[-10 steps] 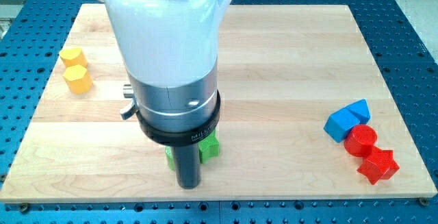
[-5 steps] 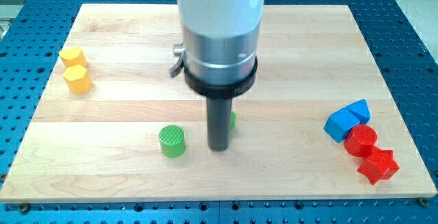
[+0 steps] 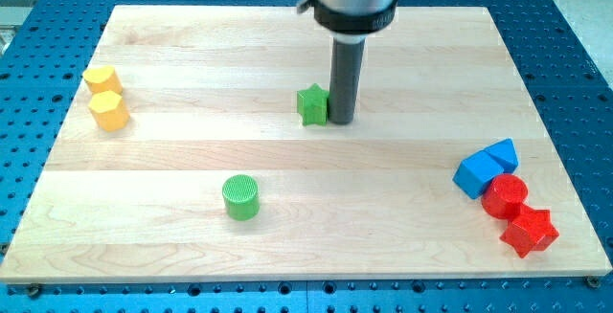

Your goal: Move the green star top center of the board

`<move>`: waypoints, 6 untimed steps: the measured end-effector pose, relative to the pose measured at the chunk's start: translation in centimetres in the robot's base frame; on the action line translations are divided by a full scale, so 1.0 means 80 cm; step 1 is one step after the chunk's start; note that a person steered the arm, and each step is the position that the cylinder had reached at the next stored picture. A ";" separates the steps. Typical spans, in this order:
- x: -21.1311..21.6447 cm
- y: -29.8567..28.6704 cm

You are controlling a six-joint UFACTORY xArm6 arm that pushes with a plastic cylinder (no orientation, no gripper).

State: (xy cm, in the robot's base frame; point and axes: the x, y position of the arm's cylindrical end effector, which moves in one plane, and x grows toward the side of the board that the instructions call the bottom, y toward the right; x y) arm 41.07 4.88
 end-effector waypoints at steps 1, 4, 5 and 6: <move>0.079 -0.003; 0.037 -0.028; 0.020 -0.044; -0.060 -0.047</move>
State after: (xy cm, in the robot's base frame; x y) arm 36.25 1.09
